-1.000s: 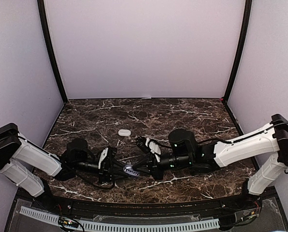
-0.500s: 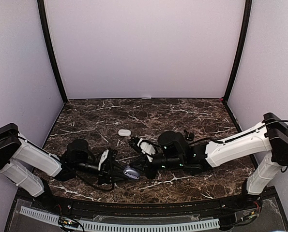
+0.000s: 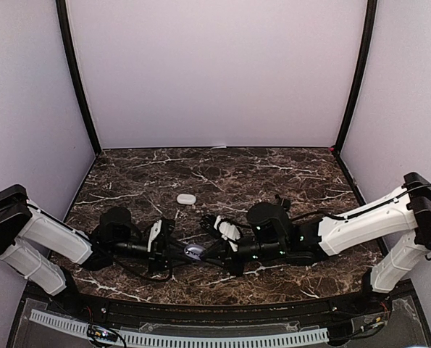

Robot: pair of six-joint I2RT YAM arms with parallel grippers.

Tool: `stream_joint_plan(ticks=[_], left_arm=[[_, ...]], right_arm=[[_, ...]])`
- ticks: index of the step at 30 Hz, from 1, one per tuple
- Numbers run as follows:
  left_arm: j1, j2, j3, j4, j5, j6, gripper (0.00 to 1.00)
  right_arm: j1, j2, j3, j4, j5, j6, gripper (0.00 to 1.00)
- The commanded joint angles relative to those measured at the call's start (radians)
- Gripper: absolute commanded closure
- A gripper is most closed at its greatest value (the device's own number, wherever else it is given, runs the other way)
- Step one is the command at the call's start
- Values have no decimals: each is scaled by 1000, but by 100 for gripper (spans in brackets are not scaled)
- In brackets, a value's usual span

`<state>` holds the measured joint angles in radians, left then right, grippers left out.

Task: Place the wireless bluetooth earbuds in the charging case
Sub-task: Open the charging case with the earbuds.

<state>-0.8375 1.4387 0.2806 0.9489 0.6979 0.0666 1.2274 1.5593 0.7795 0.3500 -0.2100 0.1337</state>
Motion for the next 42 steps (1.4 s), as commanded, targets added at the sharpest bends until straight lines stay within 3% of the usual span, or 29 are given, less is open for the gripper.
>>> stream_joint_plan(ticks=[1,6,9,12,20,30,34,42], left_arm=[[5,-24,-13,66,9,9,91],[5,-36,-17,66,60,39,96],[5,-42,-14,50,97,64,97],[5,-43,-16,59,169,69,97],[3,-55,-26,67,181,74,97],[3,-44,-13,50,150,57,97],[4,-35,-3,39,116,38,95],[6,-20,-30,133,30,-42,73]], right_arm=[[5,-14,-4,31,-4,2,88],[-30,-80,-63,78,-47,13,66],[-69,-100,-77,99,-115,41,46],[-102,-73,-44,71,-205,50,39],[-103,33,69,-28,-378,11,51],[-85,93,112,-64,-409,2,80],[-68,94,118,-84,-365,-14,84],[-44,77,100,-62,-290,-26,88]])
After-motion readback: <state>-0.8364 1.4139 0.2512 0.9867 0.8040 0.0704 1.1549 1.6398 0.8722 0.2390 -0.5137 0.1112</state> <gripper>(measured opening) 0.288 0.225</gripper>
